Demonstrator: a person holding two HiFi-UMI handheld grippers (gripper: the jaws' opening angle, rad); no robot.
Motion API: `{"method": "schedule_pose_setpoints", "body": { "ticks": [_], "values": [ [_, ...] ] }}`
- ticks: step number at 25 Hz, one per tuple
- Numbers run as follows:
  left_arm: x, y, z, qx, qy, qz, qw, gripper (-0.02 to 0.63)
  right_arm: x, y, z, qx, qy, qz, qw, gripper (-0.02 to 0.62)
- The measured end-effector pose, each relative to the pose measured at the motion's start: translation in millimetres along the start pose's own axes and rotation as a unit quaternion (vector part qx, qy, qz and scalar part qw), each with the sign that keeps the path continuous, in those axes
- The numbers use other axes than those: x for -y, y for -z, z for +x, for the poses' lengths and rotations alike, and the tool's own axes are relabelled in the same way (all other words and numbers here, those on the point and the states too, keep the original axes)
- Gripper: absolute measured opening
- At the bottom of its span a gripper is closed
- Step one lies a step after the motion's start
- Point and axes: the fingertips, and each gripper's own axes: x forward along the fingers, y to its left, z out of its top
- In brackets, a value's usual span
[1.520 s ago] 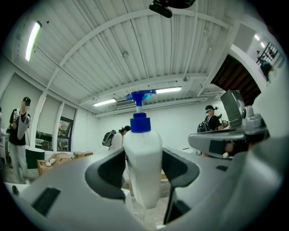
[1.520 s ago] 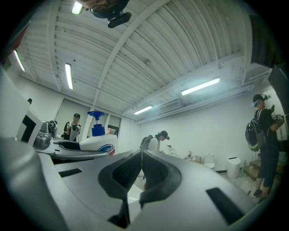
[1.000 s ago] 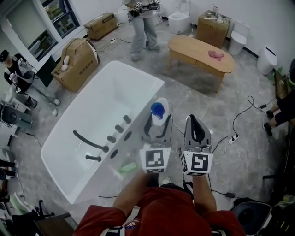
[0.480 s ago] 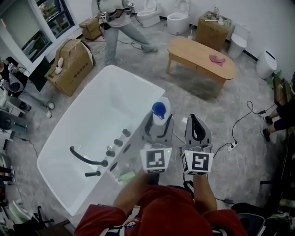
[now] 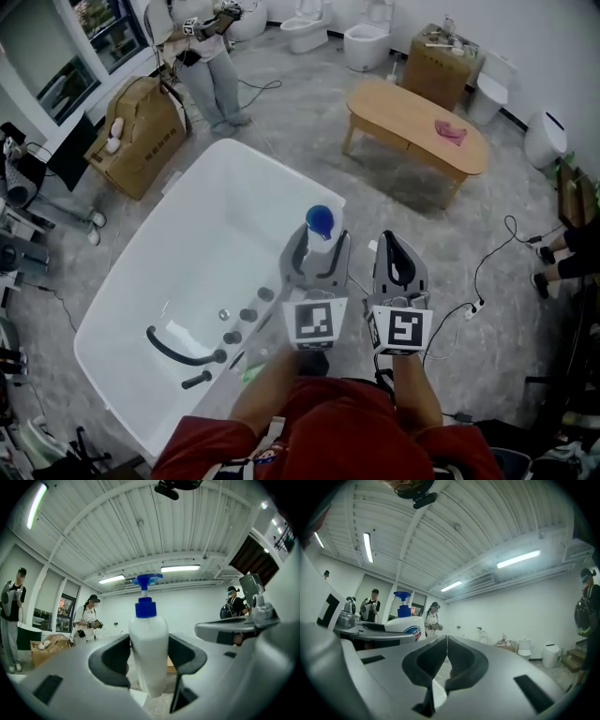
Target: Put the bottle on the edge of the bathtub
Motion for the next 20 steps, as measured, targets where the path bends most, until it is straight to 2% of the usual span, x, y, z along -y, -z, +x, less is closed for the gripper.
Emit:
{"method": "schedule_pose_setpoints", "body": {
  "ticks": [4,9,17,20],
  "values": [
    [-16.5,8.1,19.8,0.005,0.002,-0.003,1.0000,0.255,-7.6,3.8,26.9,0.001,-0.007,-0.011,1.000,0.012],
    [-35.7,6.9,31.6,0.011,0.005,-0.026,0.9996,0.255,-21.0,3.0,51.1,0.011,0.001,-0.016,1.000,0.012],
    [-47.2,24.0,51.1,-0.003,0.008,-0.027,0.9996,0.255,-11.4,13.8,70.7,0.001,0.014,-0.015,1.000,0.012],
    [-44.8,34.8,59.5,-0.009,0.012,-0.007,0.9999,0.255,-5.7,24.3,77.9,-0.009,0.012,-0.012,1.000,0.012]
  ]
}}
